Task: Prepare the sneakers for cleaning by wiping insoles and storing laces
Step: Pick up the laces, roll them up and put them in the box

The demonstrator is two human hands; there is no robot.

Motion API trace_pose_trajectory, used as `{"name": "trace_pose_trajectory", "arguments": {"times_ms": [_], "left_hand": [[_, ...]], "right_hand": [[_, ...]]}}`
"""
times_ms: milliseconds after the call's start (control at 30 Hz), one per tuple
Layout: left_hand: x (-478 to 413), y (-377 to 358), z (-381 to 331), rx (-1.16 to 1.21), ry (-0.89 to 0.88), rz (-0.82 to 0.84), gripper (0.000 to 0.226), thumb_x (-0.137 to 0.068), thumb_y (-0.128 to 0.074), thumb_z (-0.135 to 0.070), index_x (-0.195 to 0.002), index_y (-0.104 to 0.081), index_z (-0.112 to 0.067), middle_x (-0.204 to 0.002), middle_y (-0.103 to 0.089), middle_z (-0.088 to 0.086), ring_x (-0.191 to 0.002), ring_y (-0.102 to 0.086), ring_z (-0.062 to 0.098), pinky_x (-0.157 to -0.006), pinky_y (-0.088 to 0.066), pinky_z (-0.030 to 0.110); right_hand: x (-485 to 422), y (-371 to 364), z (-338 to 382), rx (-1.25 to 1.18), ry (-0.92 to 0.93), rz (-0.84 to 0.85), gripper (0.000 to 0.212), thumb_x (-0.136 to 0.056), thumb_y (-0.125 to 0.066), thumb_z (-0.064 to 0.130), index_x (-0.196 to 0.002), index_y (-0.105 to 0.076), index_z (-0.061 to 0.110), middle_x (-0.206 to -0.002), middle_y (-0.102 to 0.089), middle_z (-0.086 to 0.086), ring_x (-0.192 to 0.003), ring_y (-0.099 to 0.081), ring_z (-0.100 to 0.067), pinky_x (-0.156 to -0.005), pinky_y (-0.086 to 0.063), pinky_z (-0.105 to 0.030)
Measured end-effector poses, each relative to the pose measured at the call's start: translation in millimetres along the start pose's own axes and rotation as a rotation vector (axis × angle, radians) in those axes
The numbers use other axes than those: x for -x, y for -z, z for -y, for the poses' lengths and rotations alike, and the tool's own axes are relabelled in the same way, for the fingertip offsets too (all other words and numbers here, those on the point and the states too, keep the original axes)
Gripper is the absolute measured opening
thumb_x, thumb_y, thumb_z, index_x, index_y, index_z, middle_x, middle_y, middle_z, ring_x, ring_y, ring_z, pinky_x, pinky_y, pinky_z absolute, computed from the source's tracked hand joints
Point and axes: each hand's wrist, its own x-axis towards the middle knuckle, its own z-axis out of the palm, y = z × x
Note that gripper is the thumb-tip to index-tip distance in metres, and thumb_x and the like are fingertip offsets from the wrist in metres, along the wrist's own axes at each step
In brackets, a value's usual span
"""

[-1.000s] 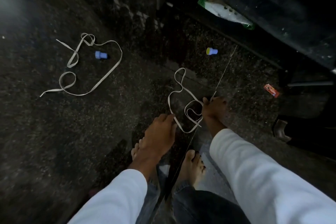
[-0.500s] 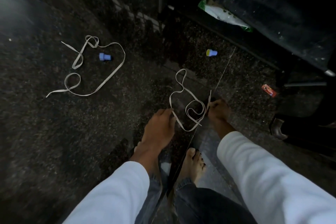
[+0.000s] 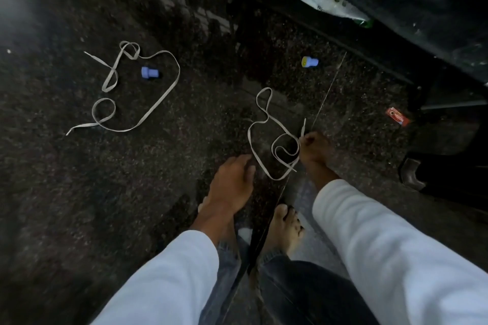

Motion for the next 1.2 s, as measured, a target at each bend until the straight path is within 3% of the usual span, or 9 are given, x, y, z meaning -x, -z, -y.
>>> {"name": "trace_pose_trajectory", "arguments": {"times_ms": [100,233,400,567,633,733,867,1033,1200], "left_hand": [[15.7,16.1,-16.5,0.162,0.111,-0.047,0.03,-0.1,-0.051,-0.017,-0.125,-0.064,-0.007,-0.112,-0.072,0.012,-0.105,-0.066,0.024,-0.095,-0.049,0.031],[52.2,71.1,-68.0,0.698,0.386,-0.021,0.028,-0.104,-0.039,-0.007,-0.117,-0.063,0.0,-0.084,-0.07,0.006,-0.074,-0.066,0.016,-0.069,-0.054,0.024],[128.3,175.5,-147.2,0.9,0.372,0.066,0.032,-0.106,-0.04,-0.021,-0.117,-0.066,-0.006,-0.102,-0.075,0.012,-0.095,-0.073,0.024,-0.086,-0.057,0.031],[216.7,265.0,-245.0,0.879,0.227,0.238,0.052,-0.105,-0.033,-0.041,-0.112,-0.071,-0.006,-0.106,-0.076,0.014,-0.093,-0.071,0.018,-0.083,-0.057,0.025],[253.1,294.1,-285.9,0.831,0.18,0.309,0.058,-0.102,-0.03,-0.048,-0.107,-0.073,-0.009,-0.1,-0.076,0.011,-0.092,-0.07,0.017,-0.082,-0.057,0.025],[298.3,328.3,-334.8,0.809,0.104,0.455,0.065,-0.099,-0.025,-0.056,-0.104,-0.074,-0.013,-0.102,-0.076,0.014,-0.1,-0.072,0.025,-0.096,-0.055,0.036],[348.2,359.7,-379.0,0.802,0.006,0.605,0.072,-0.103,-0.024,-0.054,-0.109,-0.072,-0.001,-0.113,-0.07,0.026,-0.112,-0.067,0.035,-0.104,-0.05,0.045],[403.0,391.8,-406.9,0.688,-0.128,0.739,0.063,-0.103,-0.031,-0.047,-0.121,-0.063,0.004,-0.117,-0.07,0.022,-0.114,-0.066,0.033,-0.103,-0.051,0.043],[448.5,429.2,-415.8,0.507,-0.352,0.866,0.036,-0.104,-0.044,-0.022,-0.13,-0.058,-0.002,-0.125,-0.068,0.015,-0.118,-0.065,0.029,-0.1,-0.053,0.036]], "right_hand": [[29.2,32.7,11.2,-0.16,0.066,0.014,0.013,-0.089,-0.057,0.003,-0.095,-0.063,-0.006,-0.099,-0.068,-0.024,-0.093,-0.061,-0.034,-0.082,-0.037,-0.035],[98.5,113.2,41.9,-0.324,0.326,0.174,0.005,-0.087,-0.053,0.012,-0.086,-0.058,0.01,-0.081,-0.067,-0.009,-0.073,-0.058,-0.021,-0.07,-0.046,-0.035],[204.9,267.5,107.7,-0.204,0.82,0.287,0.011,-0.089,-0.06,0.006,-0.087,-0.063,0.016,-0.085,-0.062,0.008,-0.077,-0.057,-0.006,-0.071,-0.04,-0.01],[294.5,415.7,165.0,-0.019,1.011,0.438,0.043,-0.084,-0.035,0.027,-0.098,-0.073,0.013,-0.1,-0.066,-0.003,-0.095,-0.055,-0.011,-0.082,-0.042,-0.017],[322.1,471.3,183.8,0.086,1.178,0.385,0.036,-0.086,-0.038,0.025,-0.096,-0.072,0.016,-0.094,-0.064,0.001,-0.088,-0.054,-0.012,-0.076,-0.047,-0.025],[351.5,535.2,204.1,0.162,1.298,0.314,0.023,-0.087,-0.044,0.022,-0.099,-0.063,0.02,-0.083,-0.058,0.006,-0.078,-0.048,-0.012,-0.065,-0.046,-0.03],[390.4,594.8,215.8,0.157,1.323,0.262,0.011,-0.086,-0.063,0.014,-0.096,-0.065,0.017,-0.077,-0.06,0.004,-0.072,-0.051,-0.013,-0.06,-0.048,-0.032],[443.3,649.3,219.5,0.228,1.316,0.255,0.01,-0.083,-0.07,0.012,-0.089,-0.071,0.018,-0.078,-0.063,0.003,-0.072,-0.058,-0.015,-0.061,-0.051,-0.035],[492.3,689.9,224.4,0.197,1.279,0.124,0.008,-0.085,-0.072,0.014,-0.091,-0.075,0.018,-0.088,-0.067,0.004,-0.078,-0.064,-0.01,-0.067,-0.054,-0.028]]}}
